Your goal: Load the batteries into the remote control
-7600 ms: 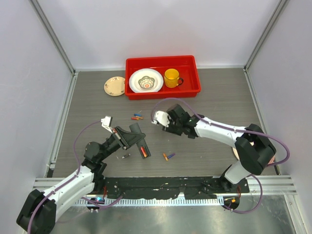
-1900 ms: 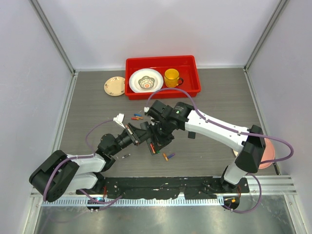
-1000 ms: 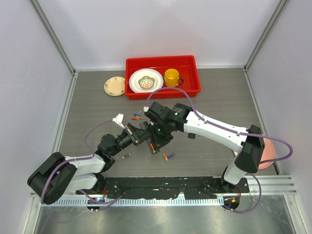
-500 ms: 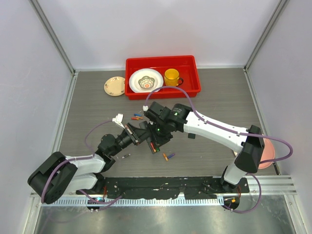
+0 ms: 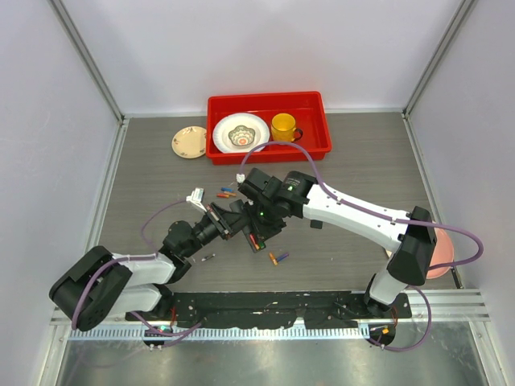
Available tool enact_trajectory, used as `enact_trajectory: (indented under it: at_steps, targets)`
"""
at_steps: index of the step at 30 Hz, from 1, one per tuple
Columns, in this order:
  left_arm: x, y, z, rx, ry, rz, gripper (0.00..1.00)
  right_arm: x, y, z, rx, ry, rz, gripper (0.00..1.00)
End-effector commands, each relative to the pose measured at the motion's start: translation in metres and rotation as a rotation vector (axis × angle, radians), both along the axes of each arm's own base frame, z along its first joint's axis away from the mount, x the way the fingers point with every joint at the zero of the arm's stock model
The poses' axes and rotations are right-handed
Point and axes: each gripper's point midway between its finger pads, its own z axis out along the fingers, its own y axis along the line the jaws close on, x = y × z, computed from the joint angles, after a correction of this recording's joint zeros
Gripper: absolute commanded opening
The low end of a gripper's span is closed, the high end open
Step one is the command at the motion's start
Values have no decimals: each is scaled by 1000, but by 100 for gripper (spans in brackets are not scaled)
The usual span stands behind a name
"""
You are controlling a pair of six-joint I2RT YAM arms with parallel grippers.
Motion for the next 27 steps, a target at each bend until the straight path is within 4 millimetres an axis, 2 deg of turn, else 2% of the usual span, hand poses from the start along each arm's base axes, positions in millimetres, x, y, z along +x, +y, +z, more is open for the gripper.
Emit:
enact_trajectory:
  at_steps: [1,27]
  targets:
    - [-25,-5,62,-181,-162,-107,0,25,-15,-4,-69,-105,-46,20]
    - [-18,-8,55,-176,-148,-95,0,16,-21,3,-53,-85,-46,31]
